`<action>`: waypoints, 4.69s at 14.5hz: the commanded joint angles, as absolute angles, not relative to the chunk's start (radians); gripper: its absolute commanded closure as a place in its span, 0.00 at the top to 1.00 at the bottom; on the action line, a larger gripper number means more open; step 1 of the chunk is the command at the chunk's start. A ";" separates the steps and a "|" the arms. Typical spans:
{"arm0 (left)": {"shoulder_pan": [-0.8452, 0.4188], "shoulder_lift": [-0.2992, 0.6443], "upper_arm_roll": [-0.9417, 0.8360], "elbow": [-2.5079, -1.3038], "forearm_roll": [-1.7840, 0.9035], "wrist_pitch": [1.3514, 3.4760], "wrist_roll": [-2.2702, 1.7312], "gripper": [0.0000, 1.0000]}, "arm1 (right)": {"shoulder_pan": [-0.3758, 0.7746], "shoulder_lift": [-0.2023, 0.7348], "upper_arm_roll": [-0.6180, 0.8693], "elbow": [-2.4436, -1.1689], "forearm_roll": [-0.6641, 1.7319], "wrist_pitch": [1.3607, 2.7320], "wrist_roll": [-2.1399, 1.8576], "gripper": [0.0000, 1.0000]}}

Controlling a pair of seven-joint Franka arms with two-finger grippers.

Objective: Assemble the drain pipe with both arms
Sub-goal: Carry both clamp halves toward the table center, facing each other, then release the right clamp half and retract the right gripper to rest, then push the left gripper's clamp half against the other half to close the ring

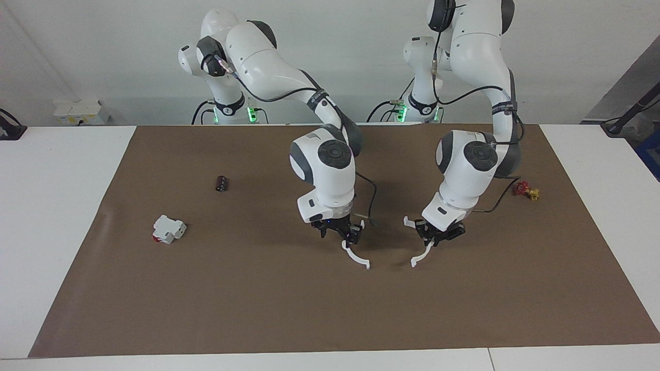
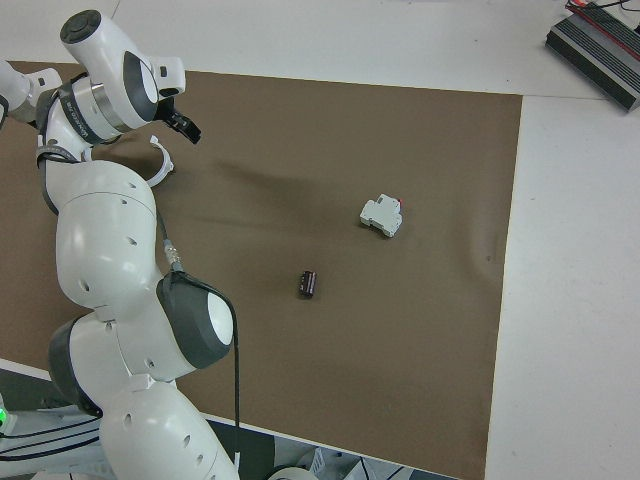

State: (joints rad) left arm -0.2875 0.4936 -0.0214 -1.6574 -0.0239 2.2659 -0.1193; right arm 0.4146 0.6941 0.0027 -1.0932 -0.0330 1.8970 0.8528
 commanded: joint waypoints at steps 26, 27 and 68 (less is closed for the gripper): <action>-0.492 0.592 0.046 -1.598 0.152 2.292 -0.403 0.00 | 0.000 0.060 -0.051 -1.465 -0.012 1.655 0.147 0.91; -0.492 0.592 0.046 -1.598 0.152 2.287 -0.403 0.00 | 0.002 0.060 -0.051 -1.453 -0.011 1.652 0.144 0.92; -0.528 0.584 0.038 -1.609 0.126 2.249 -0.446 0.00 | 0.049 0.015 -0.035 -1.491 0.011 1.506 0.069 1.00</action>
